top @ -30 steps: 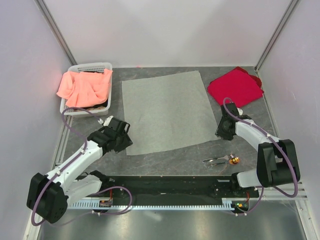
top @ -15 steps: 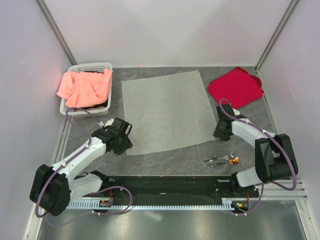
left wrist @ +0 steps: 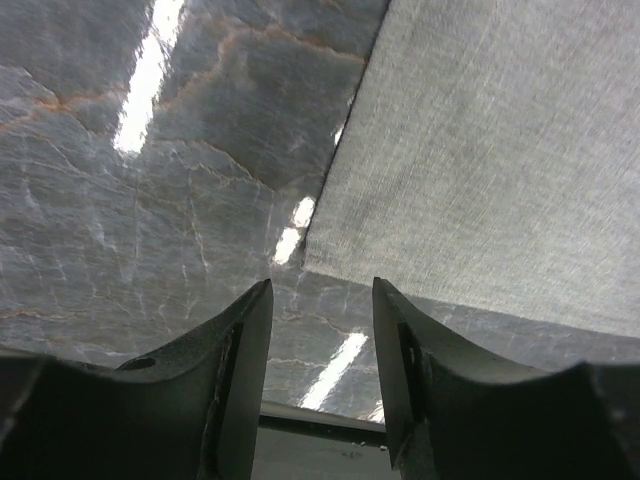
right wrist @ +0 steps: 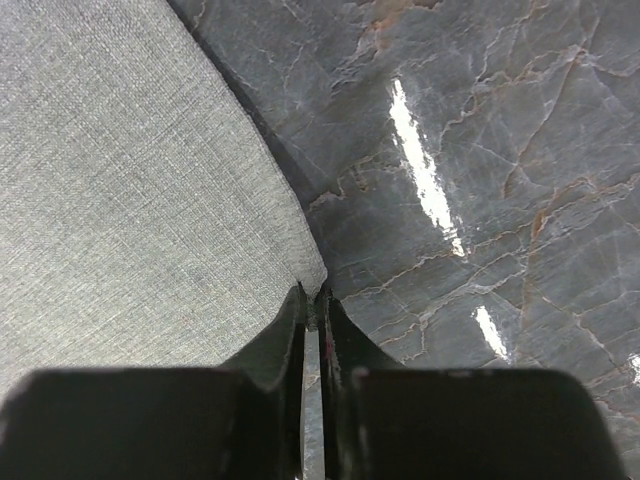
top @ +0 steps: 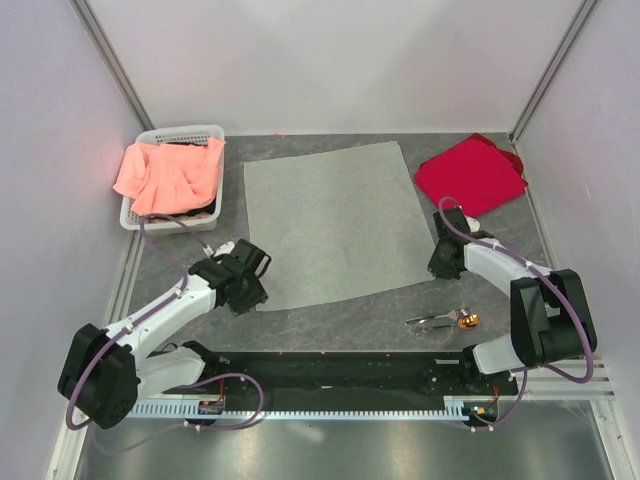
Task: Fold the napkin into a case and place the utensils inside
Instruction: Flatten out the crumpled napkin at the center of the board.
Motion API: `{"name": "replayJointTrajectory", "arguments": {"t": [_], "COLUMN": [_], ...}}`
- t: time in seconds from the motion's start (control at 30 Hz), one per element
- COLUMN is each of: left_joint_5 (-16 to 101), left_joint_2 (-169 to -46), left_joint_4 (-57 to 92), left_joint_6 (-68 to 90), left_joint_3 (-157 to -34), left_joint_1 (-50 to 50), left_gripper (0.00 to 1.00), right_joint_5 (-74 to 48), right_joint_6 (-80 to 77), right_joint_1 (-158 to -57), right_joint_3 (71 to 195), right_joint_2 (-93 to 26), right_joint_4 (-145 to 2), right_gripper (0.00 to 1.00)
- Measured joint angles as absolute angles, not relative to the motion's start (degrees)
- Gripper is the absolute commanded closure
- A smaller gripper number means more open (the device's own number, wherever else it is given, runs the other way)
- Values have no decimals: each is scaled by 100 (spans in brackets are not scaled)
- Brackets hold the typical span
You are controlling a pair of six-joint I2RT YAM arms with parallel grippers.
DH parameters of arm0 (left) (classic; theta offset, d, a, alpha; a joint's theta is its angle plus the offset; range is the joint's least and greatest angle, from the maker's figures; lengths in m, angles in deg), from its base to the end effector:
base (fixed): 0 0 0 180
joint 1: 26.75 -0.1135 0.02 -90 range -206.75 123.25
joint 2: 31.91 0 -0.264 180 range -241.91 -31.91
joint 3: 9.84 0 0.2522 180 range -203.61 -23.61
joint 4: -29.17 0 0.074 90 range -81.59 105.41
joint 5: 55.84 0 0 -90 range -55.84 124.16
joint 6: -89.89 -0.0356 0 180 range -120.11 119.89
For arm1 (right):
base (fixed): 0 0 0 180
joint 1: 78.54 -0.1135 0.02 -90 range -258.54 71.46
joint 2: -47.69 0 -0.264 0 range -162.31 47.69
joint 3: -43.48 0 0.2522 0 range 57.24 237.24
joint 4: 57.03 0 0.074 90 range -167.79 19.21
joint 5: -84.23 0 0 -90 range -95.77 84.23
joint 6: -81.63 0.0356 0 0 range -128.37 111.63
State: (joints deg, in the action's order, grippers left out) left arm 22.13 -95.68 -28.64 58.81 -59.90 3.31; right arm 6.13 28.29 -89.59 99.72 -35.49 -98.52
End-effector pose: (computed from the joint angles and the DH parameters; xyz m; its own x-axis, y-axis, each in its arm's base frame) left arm 0.1620 -0.0852 0.1873 -0.7944 -0.5081 -0.3329 -0.4796 0.8610 -0.1694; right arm 0.2502 0.0414 0.1602 -0.7997 0.4391 -0.4094 0.4542 0.8885 0.0657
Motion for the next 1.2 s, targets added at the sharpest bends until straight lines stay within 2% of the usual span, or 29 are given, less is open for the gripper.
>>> {"name": "replayJointTrajectory", "arguments": {"t": [0.07,0.37,0.73,0.9,1.2], "left_joint_5": [2119,1465,1465,1485,1618], "left_joint_2": [-9579,-10114,-10398,-10213,-10661], "left_joint_4": [-2947,-3426,-3402,-3240,-2784], "left_joint_6": [5970,6432,6657,6665,6696], "left_joint_3": [-5992,-6145,-6228,-6226,-6169], "left_joint_1": [539,963,965,965,972], "left_gripper": [50,53,55,50,52], "right_joint_5": [567,303,159,135,30], "right_joint_6": [2810,2678,2539,2517,2480], "right_joint_1": [-8957,-8957,-8957,-8957,-8957], "right_joint_3": [9942,9883,9859,9789,9776], "right_joint_2": [-3523,-3387,-3326,-3324,-3274], "right_joint_4": [-9804,-9635,-9476,-9430,-9393], "right_gripper": [100,100,100,100,100]}}
